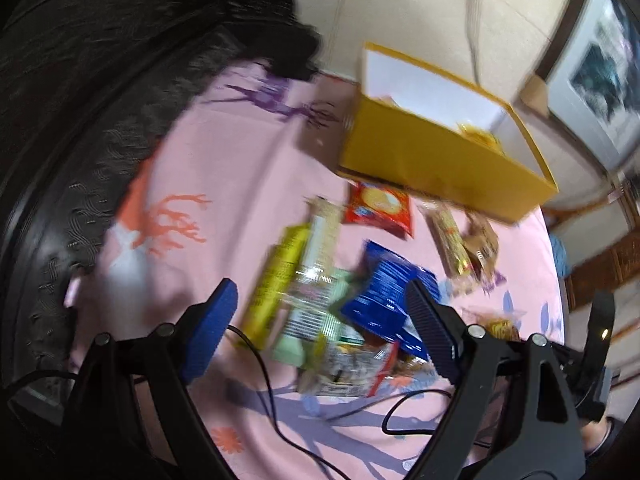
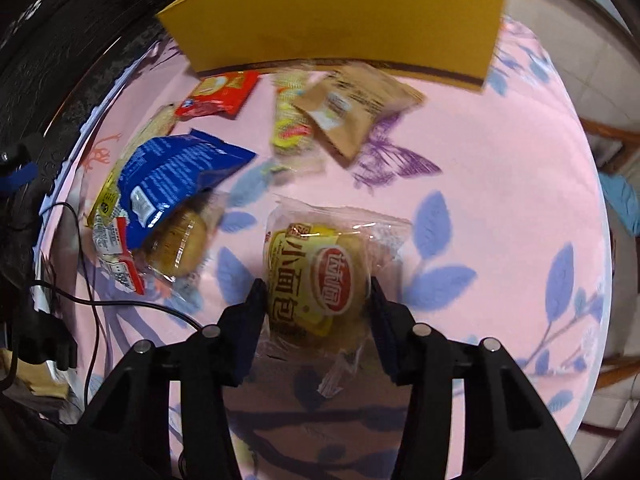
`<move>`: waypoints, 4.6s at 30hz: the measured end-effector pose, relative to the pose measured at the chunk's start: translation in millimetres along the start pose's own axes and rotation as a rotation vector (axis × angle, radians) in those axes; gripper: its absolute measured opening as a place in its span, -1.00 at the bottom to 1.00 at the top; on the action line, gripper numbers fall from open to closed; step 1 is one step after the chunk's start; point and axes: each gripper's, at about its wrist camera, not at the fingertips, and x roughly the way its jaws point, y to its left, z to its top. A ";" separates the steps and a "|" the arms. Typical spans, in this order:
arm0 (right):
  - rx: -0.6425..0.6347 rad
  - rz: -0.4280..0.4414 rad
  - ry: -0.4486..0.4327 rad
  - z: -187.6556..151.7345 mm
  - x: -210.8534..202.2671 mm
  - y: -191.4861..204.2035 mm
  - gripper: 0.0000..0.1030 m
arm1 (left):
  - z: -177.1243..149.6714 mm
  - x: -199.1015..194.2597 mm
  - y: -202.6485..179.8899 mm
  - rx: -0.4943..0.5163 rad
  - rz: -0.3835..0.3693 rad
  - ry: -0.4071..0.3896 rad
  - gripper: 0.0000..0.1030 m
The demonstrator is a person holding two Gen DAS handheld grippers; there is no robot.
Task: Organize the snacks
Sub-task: 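Grasp blue snack bag with left tool while right tool grasps round bun packet, then lower blue bag and bun packet into the yellow box and release, then grasp clear cake packet with left tool while right tool grasps tan nut bag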
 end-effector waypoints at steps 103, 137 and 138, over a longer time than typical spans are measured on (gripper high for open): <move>-0.037 -0.105 -0.655 231.6 -141.6 -22.4 0.34 | 229.2 34.8 -145.1 0.154 -0.132 -0.261 0.70; 0.520 0.029 -0.046 122.7 41.9 -51.1 0.34 | 69.5 -11.8 -19.2 -0.050 -0.023 -0.123 0.75; 0.509 0.035 -0.041 122.8 43.7 -50.9 0.34 | 68.7 -11.2 -17.2 -0.051 -0.017 -0.120 0.75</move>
